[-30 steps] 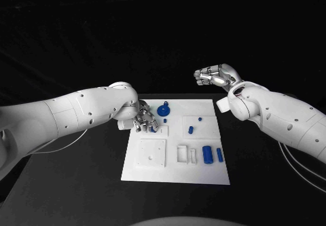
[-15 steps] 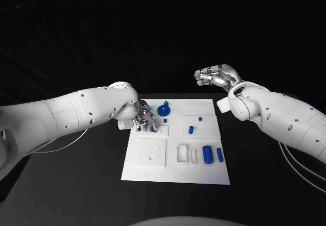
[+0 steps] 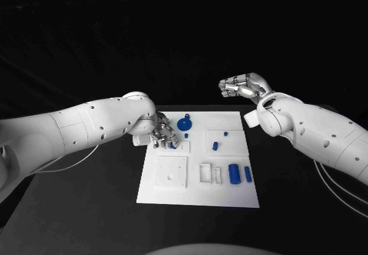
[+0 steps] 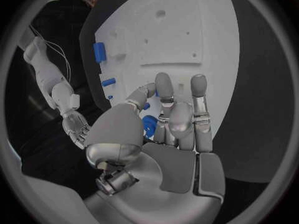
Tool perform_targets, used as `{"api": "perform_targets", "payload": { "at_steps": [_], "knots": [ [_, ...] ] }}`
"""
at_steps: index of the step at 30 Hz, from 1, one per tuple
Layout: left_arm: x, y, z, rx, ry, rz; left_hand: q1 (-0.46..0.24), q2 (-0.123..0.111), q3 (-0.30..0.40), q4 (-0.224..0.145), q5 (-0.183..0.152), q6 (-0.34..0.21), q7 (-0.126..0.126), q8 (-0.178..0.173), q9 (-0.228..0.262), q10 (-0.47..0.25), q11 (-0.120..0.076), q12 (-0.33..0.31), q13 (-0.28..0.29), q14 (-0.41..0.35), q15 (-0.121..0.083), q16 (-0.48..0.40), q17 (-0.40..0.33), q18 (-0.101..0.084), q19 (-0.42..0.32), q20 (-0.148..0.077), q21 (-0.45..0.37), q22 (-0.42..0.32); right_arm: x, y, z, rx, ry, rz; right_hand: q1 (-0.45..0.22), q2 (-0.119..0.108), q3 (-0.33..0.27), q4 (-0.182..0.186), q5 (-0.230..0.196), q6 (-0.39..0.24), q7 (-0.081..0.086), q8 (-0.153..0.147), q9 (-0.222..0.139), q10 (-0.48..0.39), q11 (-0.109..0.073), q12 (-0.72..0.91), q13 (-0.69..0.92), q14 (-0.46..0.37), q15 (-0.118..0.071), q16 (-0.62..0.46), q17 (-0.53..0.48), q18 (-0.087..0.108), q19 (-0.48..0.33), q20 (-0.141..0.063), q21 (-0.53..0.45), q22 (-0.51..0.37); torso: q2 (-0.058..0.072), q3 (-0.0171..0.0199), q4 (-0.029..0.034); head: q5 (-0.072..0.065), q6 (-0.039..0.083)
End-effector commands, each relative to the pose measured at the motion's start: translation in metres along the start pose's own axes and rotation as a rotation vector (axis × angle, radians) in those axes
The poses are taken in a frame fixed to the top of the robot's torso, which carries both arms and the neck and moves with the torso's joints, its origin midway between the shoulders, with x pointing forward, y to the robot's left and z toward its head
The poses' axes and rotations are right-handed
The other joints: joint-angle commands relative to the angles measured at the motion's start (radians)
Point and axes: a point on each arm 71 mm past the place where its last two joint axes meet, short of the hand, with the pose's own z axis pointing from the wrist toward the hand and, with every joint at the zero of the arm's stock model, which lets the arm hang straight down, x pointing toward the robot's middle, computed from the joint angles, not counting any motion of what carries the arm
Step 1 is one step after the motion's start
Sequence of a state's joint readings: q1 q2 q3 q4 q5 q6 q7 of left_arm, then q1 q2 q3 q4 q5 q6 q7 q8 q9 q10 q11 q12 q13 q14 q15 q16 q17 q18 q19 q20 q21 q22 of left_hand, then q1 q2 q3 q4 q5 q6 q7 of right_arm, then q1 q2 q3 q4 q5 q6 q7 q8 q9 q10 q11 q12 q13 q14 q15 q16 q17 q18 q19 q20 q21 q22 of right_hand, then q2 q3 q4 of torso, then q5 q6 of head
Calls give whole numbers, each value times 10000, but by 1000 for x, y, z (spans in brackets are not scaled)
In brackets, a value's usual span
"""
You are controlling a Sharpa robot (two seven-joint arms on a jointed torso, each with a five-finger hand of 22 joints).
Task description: Assemble the parts on the task board
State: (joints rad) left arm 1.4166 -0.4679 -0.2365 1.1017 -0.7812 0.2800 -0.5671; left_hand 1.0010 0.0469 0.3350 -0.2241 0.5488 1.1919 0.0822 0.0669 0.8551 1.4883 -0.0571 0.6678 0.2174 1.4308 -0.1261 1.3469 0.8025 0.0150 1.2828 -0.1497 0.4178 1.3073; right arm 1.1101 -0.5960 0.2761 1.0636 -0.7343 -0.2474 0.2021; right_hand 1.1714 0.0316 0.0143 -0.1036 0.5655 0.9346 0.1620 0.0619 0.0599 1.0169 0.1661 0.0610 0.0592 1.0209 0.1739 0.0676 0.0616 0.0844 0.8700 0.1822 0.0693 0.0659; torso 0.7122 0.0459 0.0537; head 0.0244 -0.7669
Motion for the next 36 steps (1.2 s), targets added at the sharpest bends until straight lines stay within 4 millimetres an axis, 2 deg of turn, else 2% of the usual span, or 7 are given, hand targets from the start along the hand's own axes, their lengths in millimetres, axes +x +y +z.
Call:
{"api": "perform_targets", "payload": {
  "at_steps": [1,12,26,31,33,36],
  "knots": [
    [2,5,2,-293,58,395,277,287,101,-15,8,2100,-1369,17,1689,273,-317,43,-17,38,-66,61,9,-50,59,42,-21,179,2,1,0,-72,185,24,-70,44,54,8,13,-70,31,-36,-17,-75,29,-22,-14,-67,-9,-66,-15,192,-68,-14,31,-11,0,3,4,2,-19],
    [4,-2,2,-315,-255,1028,272,285,105,-1,65,2103,-1370,17,1706,273,-318,58,-30,43,-68,75,42,-38,64,46,-15,179,3,0,0,-74,205,36,-88,40,104,-9,33,-71,32,-37,-17,-75,26,-24,-15,-65,-9,-66,-15,191,-87,-14,28,-13,0,9,1,17,-22],
    [9,-9,4,-257,-160,1255,237,370,41,184,-233,2149,-1391,22,1807,272,-321,100,-70,51,-61,97,96,-30,76,65,-21,173,5,1,0,-78,240,52,-88,40,104,-9,33,-71,32,-37,-17,-75,26,-24,-15,-65,-9,-66,-15,191,-87,-14,28,-13,4,2,-5,9,-42],
    [9,-10,4,-213,-154,1270,234,422,-20,304,-426,2181,-1404,27,1859,272,-324,119,-80,54,-59,105,114,-32,84,72,-35,168,5,1,0,-76,246,53,-107,34,153,-30,40,-71,31,-37,-17,-71,26,-22,-14,-65,-10,-66,-14,190,-80,-14,29,-12,-1,0,-1,-2,-49],
    [9,-11,4,-200,-156,1270,224,482,-74,414,-707,2210,-1416,34,1903,272,-327,135,-86,59,-56,118,143,-32,91,80,-45,166,5,1,0,-76,249,54,-107,34,153,-30,40,-71,31,-37,-17,-71,26,-22,-14,-65,-10,-66,-14,190,-80,-14,29,-12,-1,3,4,-10,-46],
    [9,-11,4,-188,-160,1270,299,491,-141,499,-774,2208,-1418,24,1972,272,-327,149,-104,55,-56,113,140,-29,104,84,-67,166,5,1,0,-77,255,56,-110,33,168,-37,65,-49,29,-34,-15,-68,23,-22,-14,-69,-8,-66,-15,190,-83,-13,29,-12,4,6,8,-14,-44]
  ]
}}
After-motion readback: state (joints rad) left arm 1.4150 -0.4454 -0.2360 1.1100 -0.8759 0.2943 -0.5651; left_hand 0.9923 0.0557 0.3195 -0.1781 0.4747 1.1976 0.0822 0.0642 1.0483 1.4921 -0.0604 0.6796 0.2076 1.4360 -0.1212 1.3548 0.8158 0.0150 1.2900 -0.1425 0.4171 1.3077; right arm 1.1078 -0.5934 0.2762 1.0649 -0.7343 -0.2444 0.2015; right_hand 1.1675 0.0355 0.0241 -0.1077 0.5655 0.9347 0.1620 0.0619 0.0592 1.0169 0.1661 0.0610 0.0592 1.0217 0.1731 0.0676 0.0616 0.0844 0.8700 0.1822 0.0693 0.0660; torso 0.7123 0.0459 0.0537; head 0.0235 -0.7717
